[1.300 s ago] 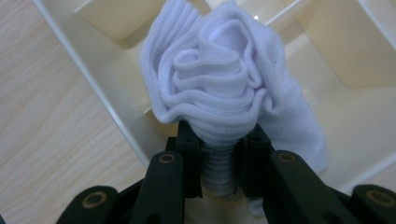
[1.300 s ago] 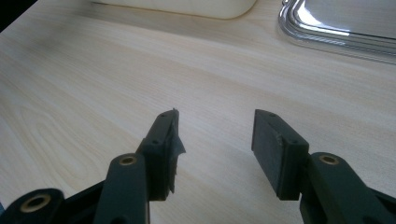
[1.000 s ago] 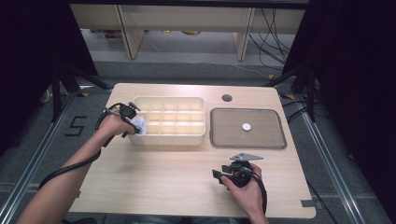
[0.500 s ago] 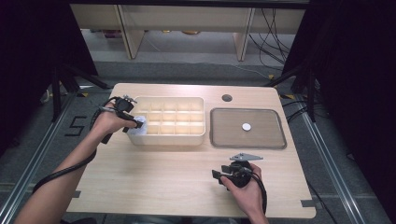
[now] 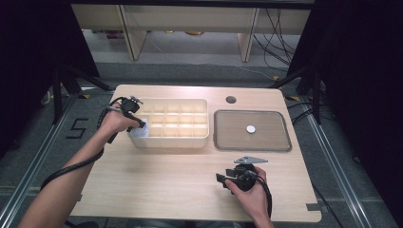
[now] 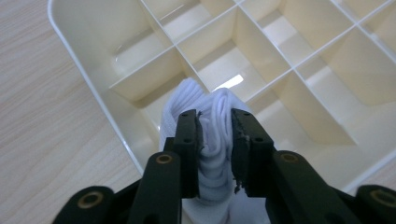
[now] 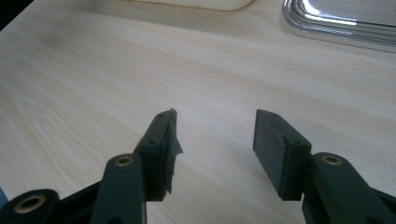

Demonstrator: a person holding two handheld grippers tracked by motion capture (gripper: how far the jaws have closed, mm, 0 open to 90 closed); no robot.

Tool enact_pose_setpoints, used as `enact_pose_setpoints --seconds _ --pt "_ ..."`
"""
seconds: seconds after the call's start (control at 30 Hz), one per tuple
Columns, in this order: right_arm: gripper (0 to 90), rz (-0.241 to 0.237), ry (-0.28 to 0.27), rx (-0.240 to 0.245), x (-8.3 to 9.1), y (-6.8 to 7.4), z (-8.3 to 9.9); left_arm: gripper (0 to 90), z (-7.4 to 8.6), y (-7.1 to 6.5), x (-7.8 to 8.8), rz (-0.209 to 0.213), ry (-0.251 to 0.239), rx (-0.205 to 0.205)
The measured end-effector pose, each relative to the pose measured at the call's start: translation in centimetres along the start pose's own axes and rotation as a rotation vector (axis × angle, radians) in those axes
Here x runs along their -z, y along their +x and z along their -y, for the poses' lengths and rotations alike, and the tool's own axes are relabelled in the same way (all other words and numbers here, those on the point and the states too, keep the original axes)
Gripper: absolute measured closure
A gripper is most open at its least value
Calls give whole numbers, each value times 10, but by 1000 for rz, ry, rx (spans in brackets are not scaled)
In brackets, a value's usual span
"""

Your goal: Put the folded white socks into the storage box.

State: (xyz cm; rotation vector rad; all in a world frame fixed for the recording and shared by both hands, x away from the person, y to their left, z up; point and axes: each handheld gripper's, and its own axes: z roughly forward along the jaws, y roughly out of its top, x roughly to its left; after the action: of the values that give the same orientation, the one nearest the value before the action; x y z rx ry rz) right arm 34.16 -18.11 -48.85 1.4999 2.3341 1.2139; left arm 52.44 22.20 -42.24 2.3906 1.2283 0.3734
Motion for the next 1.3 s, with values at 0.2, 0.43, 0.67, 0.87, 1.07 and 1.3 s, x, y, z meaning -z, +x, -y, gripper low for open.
enact_pose_setpoints --seconds 0.2,0.43,0.67,0.87,1.07,1.3 --pt "502 4 -1 -2 1 1 -1 773 5 -3 -2 -9 15 -33" --pt "502 2 -3 6 -1 1 -1 782 9 -2 -6 -3 26 -34" --pt "502 7 0 8 -2 1 0 791 12 -4 -10 -5 39 -49" --pt "502 0 7 -10 -1 2 0 799 13 -5 -14 -7 64 -52" --pt "502 -11 4 2 -2 2 0 804 13 -6 -18 -9 91 -50" --pt "502 1 10 3 -1 3 0 802 13 -3 -20 7 87 -33"
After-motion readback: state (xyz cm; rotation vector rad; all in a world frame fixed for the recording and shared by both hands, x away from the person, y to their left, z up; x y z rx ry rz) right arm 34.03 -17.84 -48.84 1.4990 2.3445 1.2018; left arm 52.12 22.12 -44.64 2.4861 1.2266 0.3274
